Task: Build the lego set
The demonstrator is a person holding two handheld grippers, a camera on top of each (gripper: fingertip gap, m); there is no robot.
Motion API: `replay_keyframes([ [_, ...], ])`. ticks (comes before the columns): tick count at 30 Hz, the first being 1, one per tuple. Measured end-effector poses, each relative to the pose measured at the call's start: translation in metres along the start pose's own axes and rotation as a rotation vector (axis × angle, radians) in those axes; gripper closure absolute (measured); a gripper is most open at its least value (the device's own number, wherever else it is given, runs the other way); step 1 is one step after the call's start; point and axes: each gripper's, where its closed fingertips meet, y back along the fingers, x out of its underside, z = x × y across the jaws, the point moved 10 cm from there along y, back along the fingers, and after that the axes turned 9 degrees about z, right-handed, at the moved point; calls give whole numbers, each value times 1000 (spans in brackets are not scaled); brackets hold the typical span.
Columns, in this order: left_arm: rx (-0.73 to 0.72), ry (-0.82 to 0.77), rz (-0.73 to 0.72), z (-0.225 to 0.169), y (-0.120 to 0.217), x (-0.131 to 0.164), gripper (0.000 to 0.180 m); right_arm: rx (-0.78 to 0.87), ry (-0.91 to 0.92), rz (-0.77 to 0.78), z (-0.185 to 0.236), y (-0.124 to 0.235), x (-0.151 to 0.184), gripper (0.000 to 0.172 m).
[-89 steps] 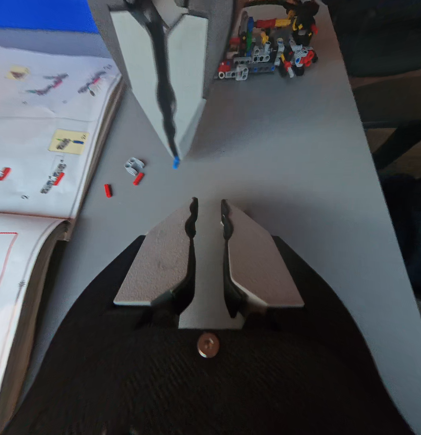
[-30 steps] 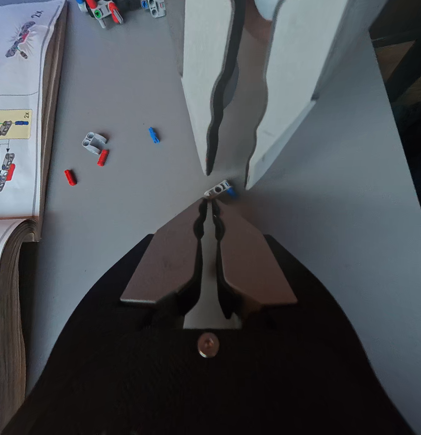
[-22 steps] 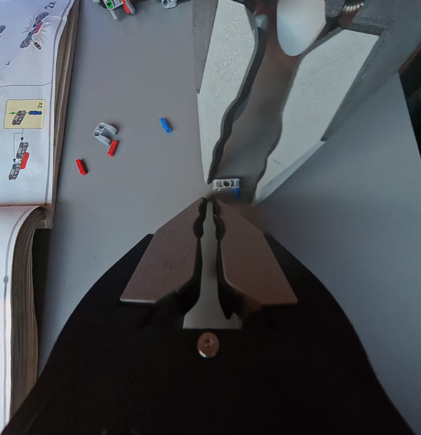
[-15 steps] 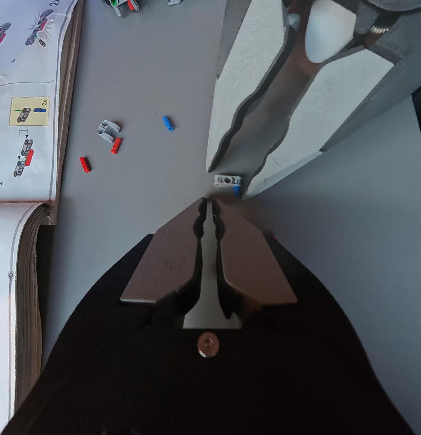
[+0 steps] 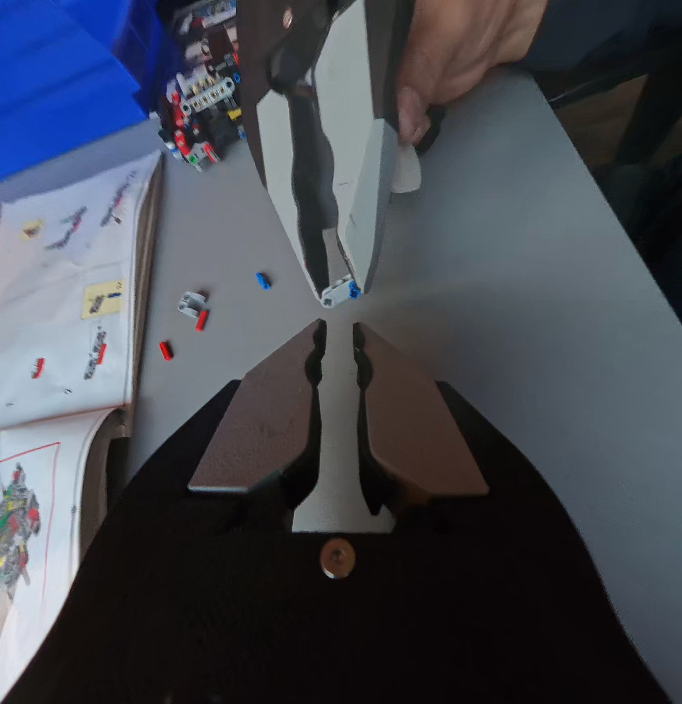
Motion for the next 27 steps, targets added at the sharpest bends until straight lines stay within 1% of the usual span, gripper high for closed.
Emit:
replay_keyframes([
  [2,-84,-12,-16,3,1,-3,168,-88,-20,14,-5,2,0,151],
  [5,-69,-30,-64,1,3,-6,167,-131,-34,17,-11,1,-2,151],
  [9,-73,-62,-97,-3,5,-8,167,-254,-61,-6,-13,0,-6,151],
  [12,-79,-85,-110,-4,6,-9,169,-325,-96,-3,-16,-2,-8,151],
  [13,-87,-95,-110,-5,6,-9,173,-341,-113,-5,-18,-2,-8,151],
  [15,-92,-90,-93,-5,6,-9,174,-359,-148,-9,-21,-2,-8,152],
  [17,-85,-54,-46,-3,2,-8,174,-322,-164,5,-24,-1,-6,156],
  [18,-88,-20,1,0,-2,-7,174,-265,-164,24,-26,0,-5,158],
  [20,-42,63,123,4,-11,-4,174,-75,-111,71,-26,4,-3,152],
  [22,30,134,202,4,-19,-1,174,60,0,92,-17,7,-4,152],
  [23,50,152,201,4,-20,-3,175,113,56,110,-11,5,-4,152],
  [25,78,180,221,5,-20,-4,175,167,159,163,-2,-2,-4,152],
  [26,88,197,230,6,-21,-5,175,187,195,185,0,-7,-4,154],
  [27,93,213,237,7,-21,-5,175,203,221,201,2,-10,-3,159],
])
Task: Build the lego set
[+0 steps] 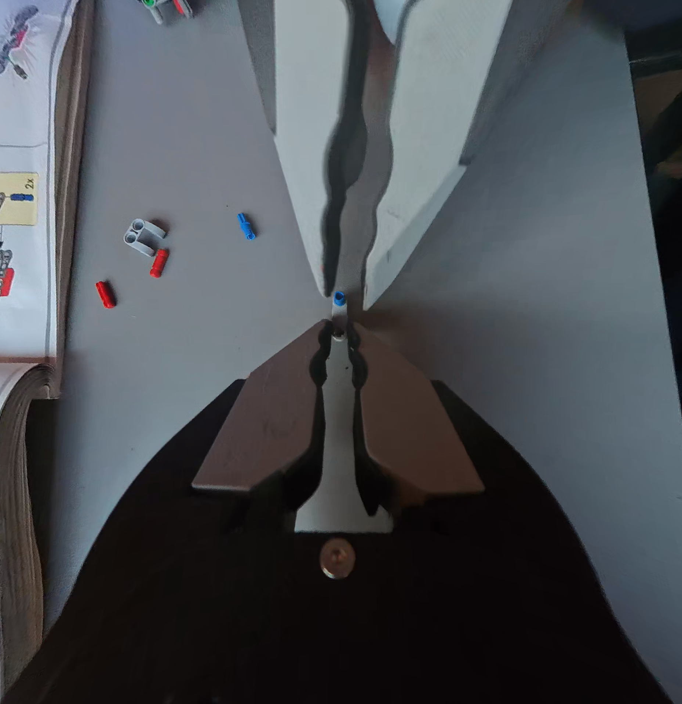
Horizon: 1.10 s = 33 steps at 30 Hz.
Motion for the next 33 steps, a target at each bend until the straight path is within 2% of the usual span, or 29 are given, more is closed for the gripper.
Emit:
replay_keyframes([
  [2,-1,7,8,0,0,0,174,21,22,35,0,-6,0,168],
  [5,-15,-9,8,-1,2,1,172,9,15,31,-2,-5,1,169],
  [8,-3,-2,5,-1,3,3,167,-7,4,29,-2,-3,1,159],
  [13,33,14,-21,0,2,6,172,8,0,-6,-10,25,0,155],
  [16,36,26,-17,0,2,7,167,103,12,142,-29,35,4,150],
  [20,37,23,-14,1,5,9,165,195,138,327,-48,30,-5,147],
  [24,32,43,-45,6,15,14,164,148,275,448,-58,16,-12,148],
  [26,36,54,-65,9,19,16,164,92,310,448,-59,10,-16,148],
  [27,39,56,-72,10,20,17,164,74,326,456,-59,8,-18,151],
  [29,35,57,-77,10,21,18,165,49,322,463,-59,6,-20,170],
  [33,-4,61,-89,10,19,15,167,53,239,422,-58,5,-20,170],
])
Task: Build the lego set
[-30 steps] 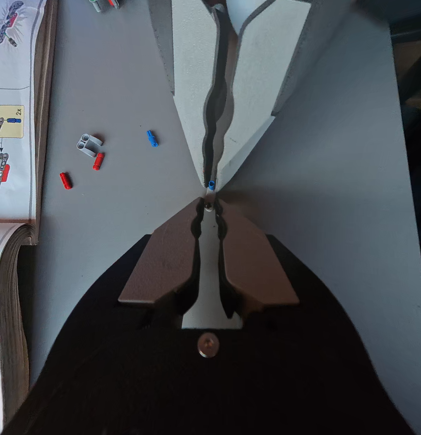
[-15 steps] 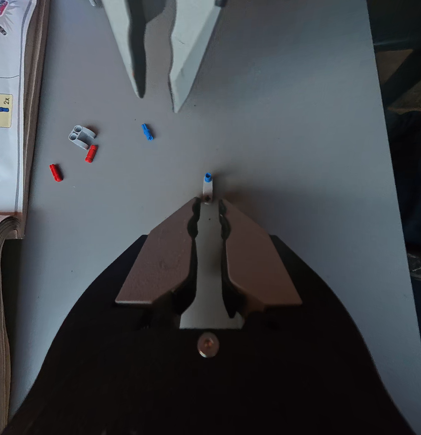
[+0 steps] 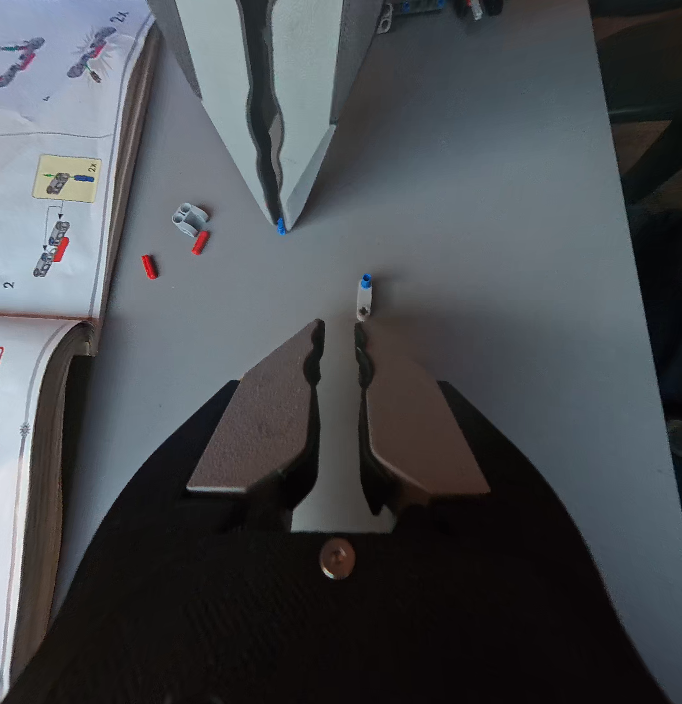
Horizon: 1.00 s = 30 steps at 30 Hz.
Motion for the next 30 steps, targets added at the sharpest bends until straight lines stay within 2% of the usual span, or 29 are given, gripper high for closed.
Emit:
replay_keyframes([
  [3,-68,7,-41,2,0,-4,164,-77,-123,-167,9,8,-2,170],
  [6,-125,-16,-148,-2,6,-11,159,-186,-295,-405,16,17,-3,170],
  [8,-164,-32,-224,-6,12,-16,152,-316,-414,-615,18,21,-2,171],
  [10,-262,-43,-287,-7,20,-21,147,-457,-553,-815,17,20,2,171],
  [13,-396,-106,-333,-10,27,-23,149,-670,-703,-998,16,12,10,171],
  [18,-464,-193,-332,-18,25,-26,151,-767,-752,-1053,25,4,8,171],
  [22,-493,-224,-336,-19,27,-25,167,-771,-760,-1082,28,4,4,171],
  [30,-498,-259,-303,-22,23,-25,167,-746,-809,-1087,34,-6,4,171],
])
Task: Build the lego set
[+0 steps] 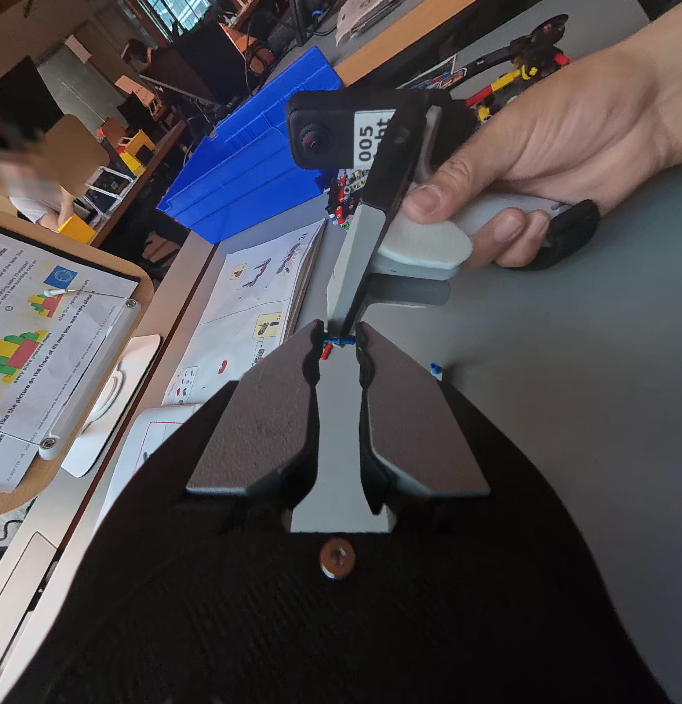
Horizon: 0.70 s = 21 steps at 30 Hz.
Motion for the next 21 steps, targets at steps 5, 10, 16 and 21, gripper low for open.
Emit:
replay_keyframes([
  [5,20,0,-10,-1,0,0,167,-11,-3,13,-1,1,1,171],
  [10,23,9,-25,0,2,-1,166,-65,-24,-10,0,2,2,171],
  [16,44,-35,-18,-2,3,-1,166,-93,-51,9,-2,2,5,171],
  [21,55,-126,-16,-9,3,-1,166,39,67,143,8,-1,2,165],
])
